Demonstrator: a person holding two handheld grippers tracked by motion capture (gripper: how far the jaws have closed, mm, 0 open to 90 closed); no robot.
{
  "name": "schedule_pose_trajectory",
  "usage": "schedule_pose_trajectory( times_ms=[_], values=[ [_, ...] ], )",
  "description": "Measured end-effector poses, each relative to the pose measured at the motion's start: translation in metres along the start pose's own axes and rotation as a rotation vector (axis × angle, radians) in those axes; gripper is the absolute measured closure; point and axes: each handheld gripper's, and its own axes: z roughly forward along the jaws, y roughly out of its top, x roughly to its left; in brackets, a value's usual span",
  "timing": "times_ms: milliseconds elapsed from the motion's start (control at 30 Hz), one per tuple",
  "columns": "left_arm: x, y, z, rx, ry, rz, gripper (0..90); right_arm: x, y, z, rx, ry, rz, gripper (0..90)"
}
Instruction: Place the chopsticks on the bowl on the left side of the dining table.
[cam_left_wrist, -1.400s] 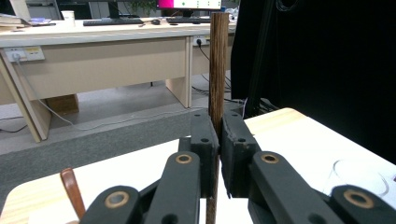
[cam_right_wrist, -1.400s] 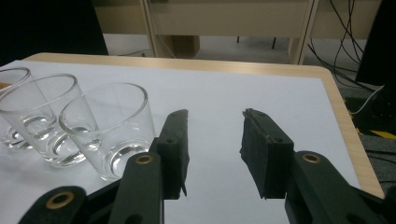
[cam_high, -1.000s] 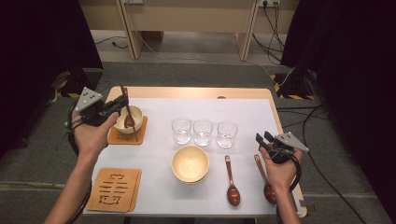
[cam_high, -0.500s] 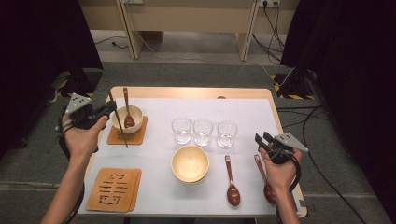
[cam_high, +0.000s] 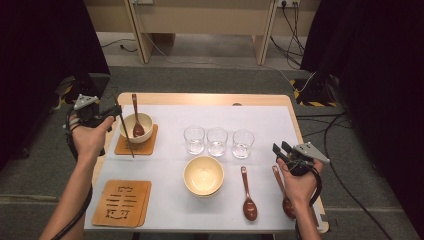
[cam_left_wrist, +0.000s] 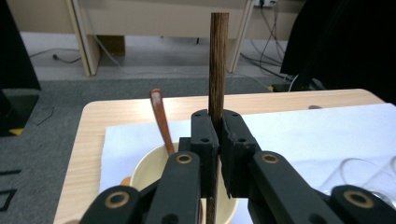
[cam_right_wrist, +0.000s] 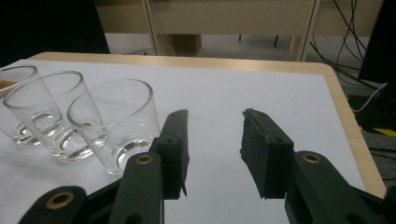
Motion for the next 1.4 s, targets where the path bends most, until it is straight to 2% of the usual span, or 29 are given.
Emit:
schedule_pose_trajectory(
  times_ms=[267, 567, 767, 867, 1033, 1167, 1333, 1400],
  values=[
    [0.01, 0.002, 0.027, 0.063, 0.038, -0.045, 83.7, 0.0, -0.001, 0.001, 0.004, 0.008, 0.003, 61.4],
    [0.012, 0.007, 0.057, 0.101, 0.082, -0.085, 83.6, 0.001, -0.001, 0.002, 0.004, 0.009, -0.003, 61.7],
    [0.017, 0.003, 0.079, 0.15, 0.15, -0.127, 83.6, 0.002, -0.002, 0.004, 0.008, 0.018, 0.004, 61.8],
    [0.02, 0.0, 0.089, 0.174, 0.164, -0.155, 83.5, 0.002, -0.003, 0.004, 0.013, 0.019, 0.004, 61.8],
    [0.02, -0.007, 0.1, 0.213, 0.18, -0.167, 83.4, 0.003, -0.004, 0.006, 0.016, 0.021, 0.006, 62.0],
    [0.019, -0.01, 0.105, 0.233, 0.186, -0.174, 83.2, 0.003, -0.004, 0.006, 0.021, 0.024, 0.002, 61.9],
    [0.02, -0.014, 0.11, 0.252, 0.189, -0.194, 83.2, 0.004, -0.002, 0.004, 0.017, 0.043, 0.023, 61.9],
    [0.02, -0.015, 0.111, 0.26, 0.19, -0.189, 83.2, 0.004, -0.001, 0.004, 0.01, 0.043, 0.022, 61.9]
  ],
)
